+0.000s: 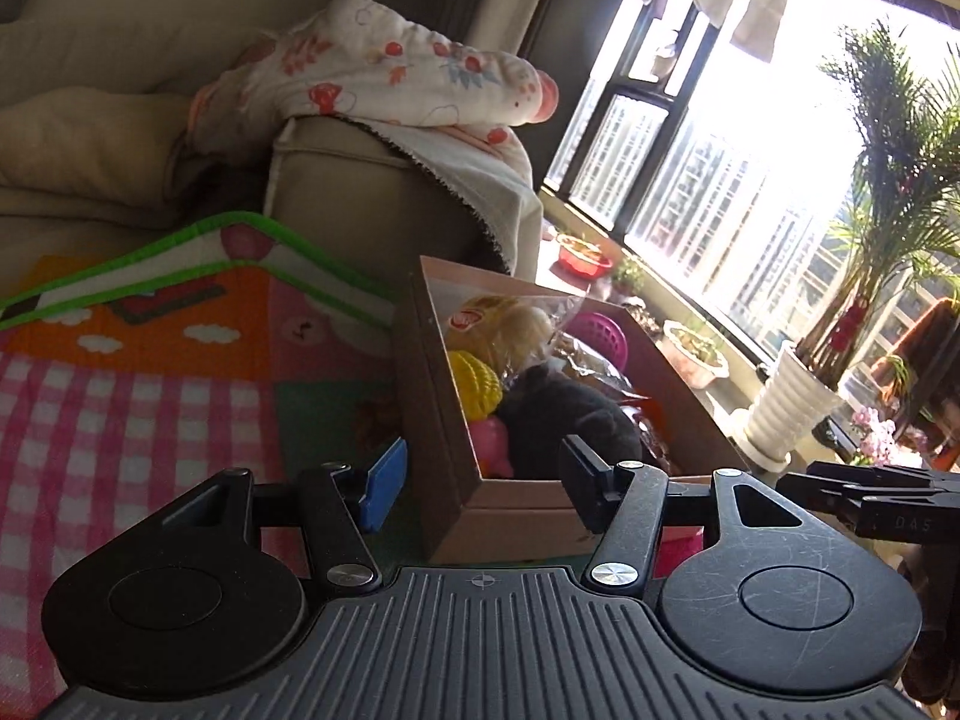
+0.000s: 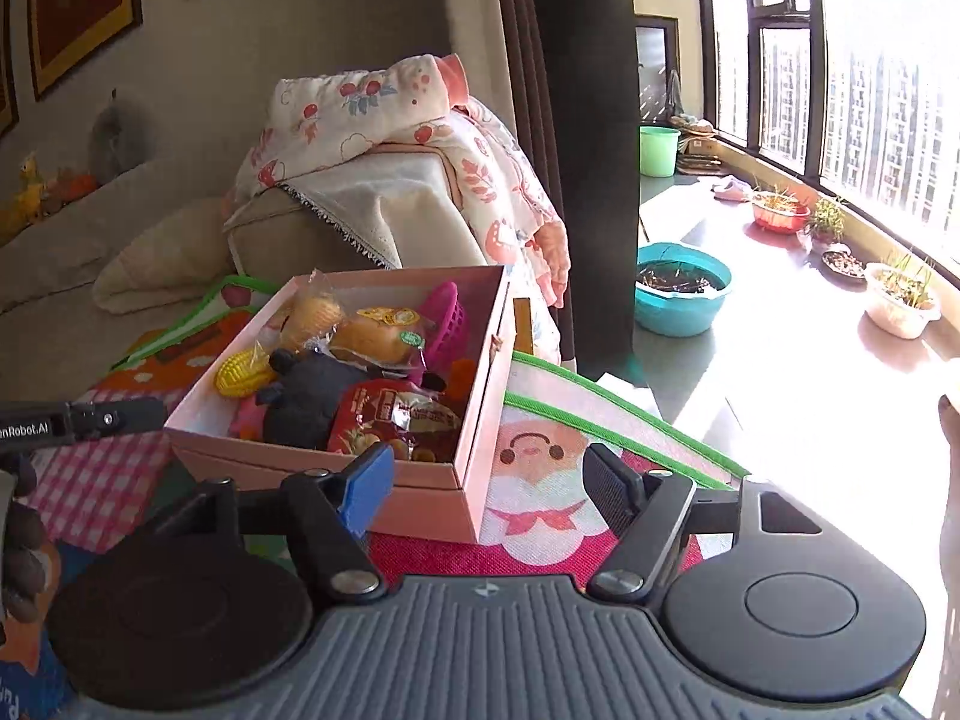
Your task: Organize objects
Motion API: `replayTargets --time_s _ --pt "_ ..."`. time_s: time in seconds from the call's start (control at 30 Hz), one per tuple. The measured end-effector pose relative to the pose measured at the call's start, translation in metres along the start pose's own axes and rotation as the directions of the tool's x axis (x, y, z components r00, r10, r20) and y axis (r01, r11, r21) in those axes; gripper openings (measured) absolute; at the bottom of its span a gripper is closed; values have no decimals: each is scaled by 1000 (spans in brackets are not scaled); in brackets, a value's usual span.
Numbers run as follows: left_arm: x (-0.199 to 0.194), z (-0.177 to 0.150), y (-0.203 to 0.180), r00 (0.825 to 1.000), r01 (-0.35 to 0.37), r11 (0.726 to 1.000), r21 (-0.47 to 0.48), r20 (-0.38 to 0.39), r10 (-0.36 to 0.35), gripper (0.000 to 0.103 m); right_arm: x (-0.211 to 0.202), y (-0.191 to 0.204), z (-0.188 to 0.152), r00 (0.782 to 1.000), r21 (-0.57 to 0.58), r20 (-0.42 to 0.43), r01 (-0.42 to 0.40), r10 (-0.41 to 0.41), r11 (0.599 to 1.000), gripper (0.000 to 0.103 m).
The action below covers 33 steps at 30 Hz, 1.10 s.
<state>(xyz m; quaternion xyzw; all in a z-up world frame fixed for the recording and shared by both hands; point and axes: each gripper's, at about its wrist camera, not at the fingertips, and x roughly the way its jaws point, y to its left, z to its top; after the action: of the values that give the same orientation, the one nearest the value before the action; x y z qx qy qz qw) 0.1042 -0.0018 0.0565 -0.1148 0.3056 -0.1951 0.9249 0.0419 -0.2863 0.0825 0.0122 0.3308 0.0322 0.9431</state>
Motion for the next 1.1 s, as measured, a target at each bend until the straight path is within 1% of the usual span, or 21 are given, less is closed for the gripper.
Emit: replayTargets --time_s 0.1,0.13,0.2,0.23,0.27,0.33,0.37,0.43,0.47,0.5,0.57,0.6,0.7,0.77,0.8,0.87,0.9,0.93,1.0,1.03,1.1 --pt "20 1 0 997 -72 997 15 -38 73 62 17 16 -10 998 -75 -32 43 -46 996 56" --pt "23 2 1 996 -85 996 15 -39 86 66 22 23 -12 998 -101 -33 53 -56 994 55" --pt "24 3 6 989 -143 989 20 -39 144 66 31 36 -11 997 -148 -14 75 -78 986 55" --pt "21 3 9 987 -157 987 28 -38 158 71 35 41 -11 997 -165 -3 81 -82 983 55" --pt "16 3 12 987 -153 988 32 -40 155 76 37 46 -9 998 -174 -10 59 -62 983 55" --pt "4 1 18 987 -155 987 38 -35 157 78 40 60 -7 1000 -180 -2 27 -28 983 56" --pt "-2 0 20 984 -172 984 48 -24 174 78 42 68 -6 1000 -191 1 29 -30 981 56" --pt "-13 -1 28 973 -231 971 64 14 231 78 49 85 -3 1000 -202 1 4 -4 979 57" --pt "-17 -1 35 968 -250 967 57 26 248 81 52 94 0 1000 -207 4 -6 7 978 57" --pt "-21 0 46 962 -271 962 37 35 270 84 57 102 2 1000 -213 5 -12 13 977 57" --pt "-23 5 66 949 -312 950 2 43 312 100 65 117 8 1000 -222 5 -23 25 975 57" --pt "-23 7 73 945 -325 946 -4 49 325 102 70 123 11 1000 -222 5 -26 28 975 56" --pt "-17 14 92 941 -329 944 -1 84 328 103 79 135 18 1000 -216 3 -24 25 976 56" --pt "-14 16 96 941 -327 945 -10 86 327 103 80 140 19 1000 -217 4 -7 8 976 56" --pt "-14 17 96 942 -325 945 -21 80 326 103 78 140 18 1000 -215 9 2 0 977 58" --pt "-24 15 88 941 -325 946 -26 89 326 102 65 137 14 1000 -211 26 8 -3 977 73" --pt "-31 13 83 945 -310 951 -19 103 310 102 57 134 11 999 -210 38 4 4 978 86" --pt "-43 9 75 950 -289 957 -5 120 287 102 46 131 6 999 -211 52 -4 15 977 95" --pt "-63 -5 58 957 -261 965 25 136 255 102 29 131 -6 998 -225 52 -15 28 974 103" --pt "-70 -14 51 962 -251 967 41 126 244 102 21 133 -15 999 -233 39 -21 31 972 103" --pt "-81 -34 37 967 -246 967 67 80 241 102 11 138 -34 1000 -243 -1 -28 29 970 103"
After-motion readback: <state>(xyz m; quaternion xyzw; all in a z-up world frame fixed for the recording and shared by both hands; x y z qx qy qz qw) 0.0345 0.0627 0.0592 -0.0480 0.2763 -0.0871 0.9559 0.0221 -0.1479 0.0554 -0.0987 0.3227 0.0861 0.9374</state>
